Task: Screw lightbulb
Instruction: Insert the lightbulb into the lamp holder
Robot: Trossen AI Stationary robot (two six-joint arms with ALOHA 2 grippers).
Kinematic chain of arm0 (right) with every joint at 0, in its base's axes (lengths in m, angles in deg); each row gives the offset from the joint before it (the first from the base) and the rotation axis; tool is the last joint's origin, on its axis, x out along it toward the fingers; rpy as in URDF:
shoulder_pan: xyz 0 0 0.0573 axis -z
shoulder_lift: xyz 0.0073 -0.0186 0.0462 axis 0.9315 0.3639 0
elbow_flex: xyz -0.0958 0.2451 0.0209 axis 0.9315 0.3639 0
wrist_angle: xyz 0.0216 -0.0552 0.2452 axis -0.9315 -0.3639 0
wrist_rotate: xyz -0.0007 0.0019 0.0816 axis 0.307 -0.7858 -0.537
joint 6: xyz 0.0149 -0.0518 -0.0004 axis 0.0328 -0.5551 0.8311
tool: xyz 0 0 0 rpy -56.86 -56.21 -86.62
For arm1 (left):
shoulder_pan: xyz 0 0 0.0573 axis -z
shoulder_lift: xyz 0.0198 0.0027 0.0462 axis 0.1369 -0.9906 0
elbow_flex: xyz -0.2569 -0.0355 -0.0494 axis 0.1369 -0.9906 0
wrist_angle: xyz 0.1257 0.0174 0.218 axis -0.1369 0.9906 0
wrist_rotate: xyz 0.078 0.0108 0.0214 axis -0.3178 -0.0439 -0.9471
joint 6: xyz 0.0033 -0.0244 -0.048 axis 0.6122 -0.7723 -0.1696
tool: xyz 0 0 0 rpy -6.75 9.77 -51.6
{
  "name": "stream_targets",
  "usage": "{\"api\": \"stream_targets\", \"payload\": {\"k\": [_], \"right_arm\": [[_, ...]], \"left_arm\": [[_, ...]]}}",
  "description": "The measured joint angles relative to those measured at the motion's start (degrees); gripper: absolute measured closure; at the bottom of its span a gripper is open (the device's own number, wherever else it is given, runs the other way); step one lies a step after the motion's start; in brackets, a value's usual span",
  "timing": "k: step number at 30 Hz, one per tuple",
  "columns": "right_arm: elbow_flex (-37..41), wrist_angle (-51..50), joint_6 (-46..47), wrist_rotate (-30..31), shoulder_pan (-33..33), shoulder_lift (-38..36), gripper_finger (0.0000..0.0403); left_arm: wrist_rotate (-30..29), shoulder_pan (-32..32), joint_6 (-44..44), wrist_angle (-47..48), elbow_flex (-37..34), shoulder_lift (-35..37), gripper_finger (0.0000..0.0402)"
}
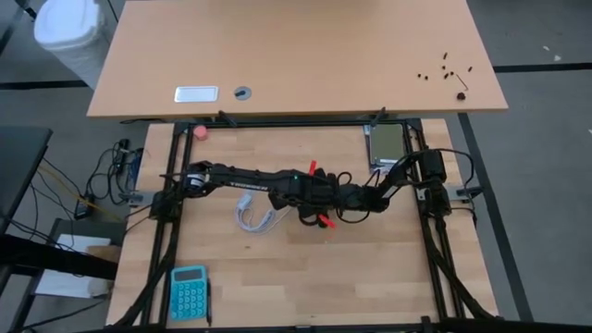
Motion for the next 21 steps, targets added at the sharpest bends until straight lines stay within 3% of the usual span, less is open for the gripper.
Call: {"api": "stream_targets", "payload": {"k": [5,11,19,21], "right_arm": [[0.0,-0.5,0.0,-4.3,0.0,0.0,0.0094],[1.6,5.3,-2.5,-0.6,0.2,0.0,0.0094],[1.8,5.6,-5.8,-14.3,9.4,0.0,0.0094],[1.5,6.2,-6.7,-20.6,11.8,0.0,0.0094]], "left_arm": [[1.4,-0.6,-1.9,-0.1,0.0,0.1,0.0119],[1.8,-0.7,-2.5,-0.5,0.0,0.1,0.0119],[1.7,-0.6,-2.7,-0.5,0.1,0.1,0.0119],[1.4,-0.6,-2.8,-0.5,0.1,0.1,0.0119]]}}
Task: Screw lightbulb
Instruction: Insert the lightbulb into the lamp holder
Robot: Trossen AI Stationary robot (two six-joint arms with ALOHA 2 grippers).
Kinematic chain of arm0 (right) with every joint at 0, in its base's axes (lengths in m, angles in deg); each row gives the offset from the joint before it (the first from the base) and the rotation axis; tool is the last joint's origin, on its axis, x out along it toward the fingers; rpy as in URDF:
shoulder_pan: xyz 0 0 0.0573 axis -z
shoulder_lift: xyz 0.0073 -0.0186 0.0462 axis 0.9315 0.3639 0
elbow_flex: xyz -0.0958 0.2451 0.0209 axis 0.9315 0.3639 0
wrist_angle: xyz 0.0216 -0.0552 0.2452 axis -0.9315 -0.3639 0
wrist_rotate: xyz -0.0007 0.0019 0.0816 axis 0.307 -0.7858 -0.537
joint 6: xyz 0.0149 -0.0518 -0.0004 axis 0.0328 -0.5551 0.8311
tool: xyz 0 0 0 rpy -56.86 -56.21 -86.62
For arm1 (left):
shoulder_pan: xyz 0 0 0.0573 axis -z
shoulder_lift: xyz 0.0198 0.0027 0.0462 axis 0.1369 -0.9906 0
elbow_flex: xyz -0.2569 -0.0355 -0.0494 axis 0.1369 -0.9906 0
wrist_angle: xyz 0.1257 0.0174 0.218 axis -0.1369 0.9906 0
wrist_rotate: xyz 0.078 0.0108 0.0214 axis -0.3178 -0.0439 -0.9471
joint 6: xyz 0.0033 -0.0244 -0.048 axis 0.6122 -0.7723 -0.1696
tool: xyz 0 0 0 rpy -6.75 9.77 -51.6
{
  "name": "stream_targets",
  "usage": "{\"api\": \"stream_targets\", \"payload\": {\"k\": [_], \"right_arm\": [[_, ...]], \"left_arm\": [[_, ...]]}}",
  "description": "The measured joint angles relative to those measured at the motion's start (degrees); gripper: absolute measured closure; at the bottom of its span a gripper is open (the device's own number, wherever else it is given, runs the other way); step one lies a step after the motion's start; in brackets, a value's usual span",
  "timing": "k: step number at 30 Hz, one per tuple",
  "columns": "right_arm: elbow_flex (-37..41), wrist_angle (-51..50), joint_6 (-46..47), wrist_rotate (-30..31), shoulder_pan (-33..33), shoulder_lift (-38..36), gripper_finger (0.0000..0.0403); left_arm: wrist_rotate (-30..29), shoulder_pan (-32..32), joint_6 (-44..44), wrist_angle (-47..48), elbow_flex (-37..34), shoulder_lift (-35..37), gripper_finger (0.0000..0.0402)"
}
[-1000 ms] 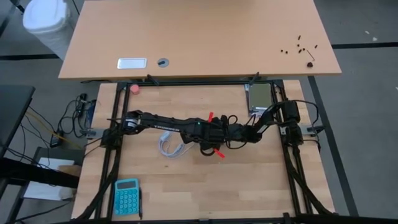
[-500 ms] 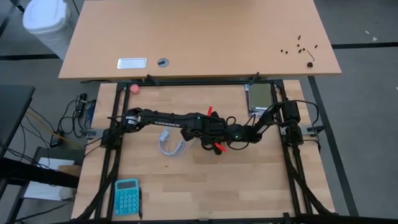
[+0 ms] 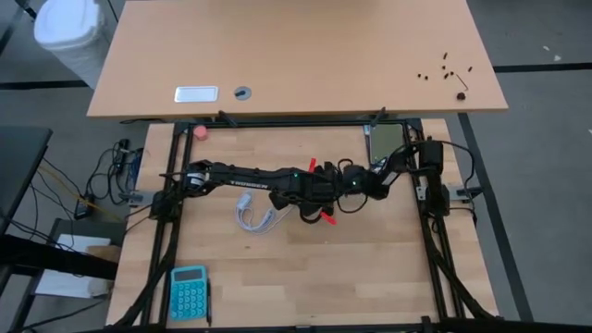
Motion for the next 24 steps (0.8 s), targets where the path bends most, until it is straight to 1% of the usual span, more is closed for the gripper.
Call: {"api": "stream_targets", "payload": {"k": [2,3,7,9,12,15,24], "right_arm": [[-1.3,-1.2,-1.6,-6.0,1.7,0.0,0.0094],[-2.1,-2.6,-2.9,-7.5,2.2,0.0,0.0094],[-5.2,-8.6,-7.4,-10.1,4.0,0.0,0.0094],[-6.0,-8.9,-8.9,-12.3,4.7,0.0,0.0094],[-6.7,-8.8,-10.3,-13.4,5.3,0.0,0.0094],[-6.9,-9.2,-10.2,-16.9,5.7,0.0,0.0094],[-6.8,-9.9,-9.5,-17.8,2.4,0.0,0.0094]], "left_arm": [[-0.1,0.0,-0.2,0.0,0.0,0.0,0.0119],[-0.1,0.0,-0.1,0.0,0.0,0.0,0.0119],[-0.1,0.0,-0.1,-0.4,0.0,0.0,0.0119],[-0.1,0.0,-0.2,-0.6,0.0,0.0,0.0119],[-0.1,0.0,-0.6,-0.9,0.0,0.0,0.0119],[0.1,0.0,-1.0,-1.2,0.0,0.0,0.0119],[0.4,0.2,-2.6,-1.5,0.0,0.0,0.0119]]}}
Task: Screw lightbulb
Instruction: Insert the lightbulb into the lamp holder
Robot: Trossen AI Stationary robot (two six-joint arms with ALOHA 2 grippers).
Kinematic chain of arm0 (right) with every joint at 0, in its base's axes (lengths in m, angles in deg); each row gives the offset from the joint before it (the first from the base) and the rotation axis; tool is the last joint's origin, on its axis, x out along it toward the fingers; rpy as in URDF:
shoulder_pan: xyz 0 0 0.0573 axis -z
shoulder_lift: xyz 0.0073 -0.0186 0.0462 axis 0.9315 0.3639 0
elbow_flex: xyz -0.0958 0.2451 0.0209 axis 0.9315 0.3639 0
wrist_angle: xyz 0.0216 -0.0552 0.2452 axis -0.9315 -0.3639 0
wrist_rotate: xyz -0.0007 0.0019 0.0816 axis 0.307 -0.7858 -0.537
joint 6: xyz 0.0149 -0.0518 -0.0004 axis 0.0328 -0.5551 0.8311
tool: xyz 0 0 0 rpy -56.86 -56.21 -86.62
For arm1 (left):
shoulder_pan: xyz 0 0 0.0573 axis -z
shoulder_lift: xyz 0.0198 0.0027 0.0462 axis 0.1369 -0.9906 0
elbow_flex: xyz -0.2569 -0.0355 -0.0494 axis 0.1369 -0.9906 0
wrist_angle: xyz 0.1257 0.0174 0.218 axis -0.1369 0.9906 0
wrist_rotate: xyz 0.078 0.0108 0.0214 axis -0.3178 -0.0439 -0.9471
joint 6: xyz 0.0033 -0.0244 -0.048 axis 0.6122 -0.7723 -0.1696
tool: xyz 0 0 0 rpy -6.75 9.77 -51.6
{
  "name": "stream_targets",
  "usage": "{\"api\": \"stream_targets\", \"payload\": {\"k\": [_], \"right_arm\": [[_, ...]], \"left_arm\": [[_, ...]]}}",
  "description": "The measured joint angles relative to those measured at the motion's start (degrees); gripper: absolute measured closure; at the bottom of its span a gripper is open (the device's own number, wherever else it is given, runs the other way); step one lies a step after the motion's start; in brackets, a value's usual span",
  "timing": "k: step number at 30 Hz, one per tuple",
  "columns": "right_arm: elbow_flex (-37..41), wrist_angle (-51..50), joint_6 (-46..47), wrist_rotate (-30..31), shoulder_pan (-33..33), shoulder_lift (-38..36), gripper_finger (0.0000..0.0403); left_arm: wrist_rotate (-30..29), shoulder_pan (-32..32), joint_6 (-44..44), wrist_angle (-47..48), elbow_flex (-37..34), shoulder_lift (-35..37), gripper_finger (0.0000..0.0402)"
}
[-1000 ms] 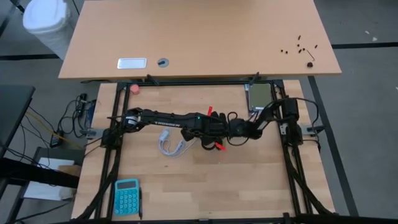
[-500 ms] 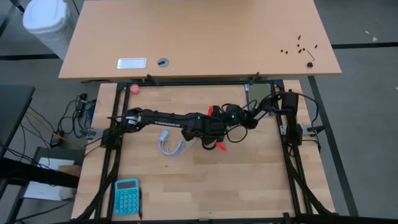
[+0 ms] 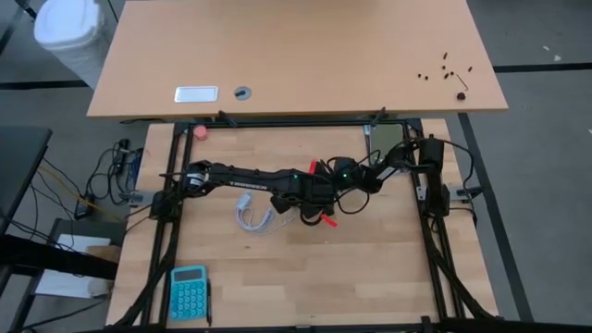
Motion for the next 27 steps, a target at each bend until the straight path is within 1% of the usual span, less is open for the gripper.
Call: {"api": "stream_targets", "payload": {"k": [3,7,9,12,16,22,27], "right_arm": [[0.0,-0.2,0.8,0.1,-0.5,0.0,0.0094],[0.1,-0.3,1.6,-3.3,-0.9,0.0,0.0094],[0.1,-0.7,1.6,-3.6,-1.1,0.0,0.0094],[0.1,-0.5,1.6,-3.1,-1.0,0.0,0.0094],[0.2,-0.7,1.6,-2.2,-1.0,0.0,0.0094],[0.2,-0.8,2.4,0.2,-0.9,0.0,0.0094],[0.2,-0.8,3.6,1.8,-0.9,0.0,0.0094]], "left_arm": [[-0.1,0.0,-0.2,1.3,0.0,0.0,0.012],[0.5,-0.4,-0.3,1.5,-0.1,-0.2,0.012],[2.8,-0.5,-0.4,1.3,-0.1,-0.3,0.012],[4.5,-0.1,0.0,1.3,-0.1,-0.3,0.012],[3.5,0.7,1.6,0.8,-0.1,-0.3,0.012],[-1.4,2.2,1.7,1.1,-0.1,-0.2,0.012],[-2.7,2.9,0.7,1.5,-0.1,-0.2,0.012]]}}
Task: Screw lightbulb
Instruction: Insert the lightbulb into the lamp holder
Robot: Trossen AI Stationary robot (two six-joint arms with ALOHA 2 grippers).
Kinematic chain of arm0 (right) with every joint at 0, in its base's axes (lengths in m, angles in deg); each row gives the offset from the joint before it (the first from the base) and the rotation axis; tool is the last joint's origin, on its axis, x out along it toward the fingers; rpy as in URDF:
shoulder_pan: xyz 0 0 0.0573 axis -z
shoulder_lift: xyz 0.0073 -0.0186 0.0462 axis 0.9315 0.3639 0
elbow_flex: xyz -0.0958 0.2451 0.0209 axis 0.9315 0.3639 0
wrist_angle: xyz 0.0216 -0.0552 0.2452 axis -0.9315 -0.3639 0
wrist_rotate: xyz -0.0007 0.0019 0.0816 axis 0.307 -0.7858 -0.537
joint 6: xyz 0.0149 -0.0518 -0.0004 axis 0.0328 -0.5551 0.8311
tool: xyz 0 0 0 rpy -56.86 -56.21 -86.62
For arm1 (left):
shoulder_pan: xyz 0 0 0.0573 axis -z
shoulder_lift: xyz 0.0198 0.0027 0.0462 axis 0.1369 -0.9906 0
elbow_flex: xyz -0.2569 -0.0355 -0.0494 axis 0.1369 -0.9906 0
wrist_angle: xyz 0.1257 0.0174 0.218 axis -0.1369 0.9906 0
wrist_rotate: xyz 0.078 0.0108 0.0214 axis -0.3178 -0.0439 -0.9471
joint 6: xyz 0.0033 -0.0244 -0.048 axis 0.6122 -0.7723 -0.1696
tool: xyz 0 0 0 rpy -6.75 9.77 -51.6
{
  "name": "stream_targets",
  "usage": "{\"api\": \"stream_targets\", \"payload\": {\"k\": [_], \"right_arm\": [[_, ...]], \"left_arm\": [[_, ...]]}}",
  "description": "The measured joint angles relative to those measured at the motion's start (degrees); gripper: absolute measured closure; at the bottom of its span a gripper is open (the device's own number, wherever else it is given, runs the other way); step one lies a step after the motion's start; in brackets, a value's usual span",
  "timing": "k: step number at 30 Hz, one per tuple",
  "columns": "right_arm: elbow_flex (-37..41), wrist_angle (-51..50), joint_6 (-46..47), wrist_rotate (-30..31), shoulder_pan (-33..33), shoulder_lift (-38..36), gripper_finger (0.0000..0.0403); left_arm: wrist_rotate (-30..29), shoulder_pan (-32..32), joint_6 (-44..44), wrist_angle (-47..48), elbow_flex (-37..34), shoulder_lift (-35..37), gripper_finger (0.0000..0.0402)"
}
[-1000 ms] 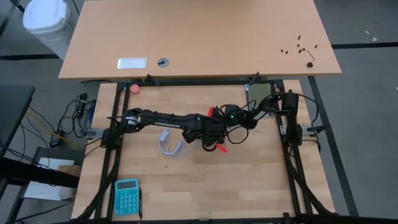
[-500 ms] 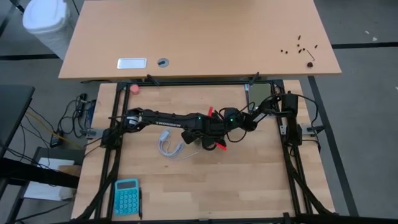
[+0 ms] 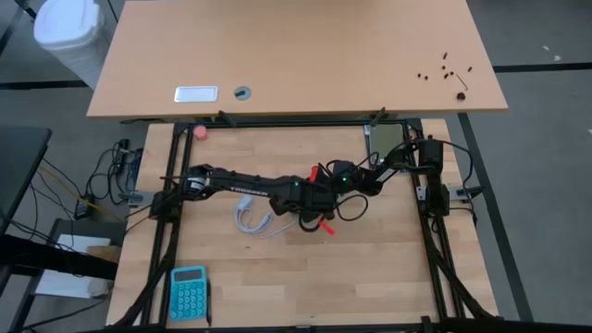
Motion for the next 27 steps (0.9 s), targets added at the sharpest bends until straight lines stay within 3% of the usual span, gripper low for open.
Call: {"api": "stream_targets", "payload": {"k": [12,27], "right_arm": [[0.0,-0.7,1.0,3.9,-0.4,0.0,0.0094],[0.0,0.4,2.5,3.7,-1.2,0.0,0.0094]], "left_arm": [[-3.1,1.5,-2.5,1.1,0.1,0.2,0.012],[-1.4,1.8,-5.0,3.3,0.1,0.2,0.012]]}}
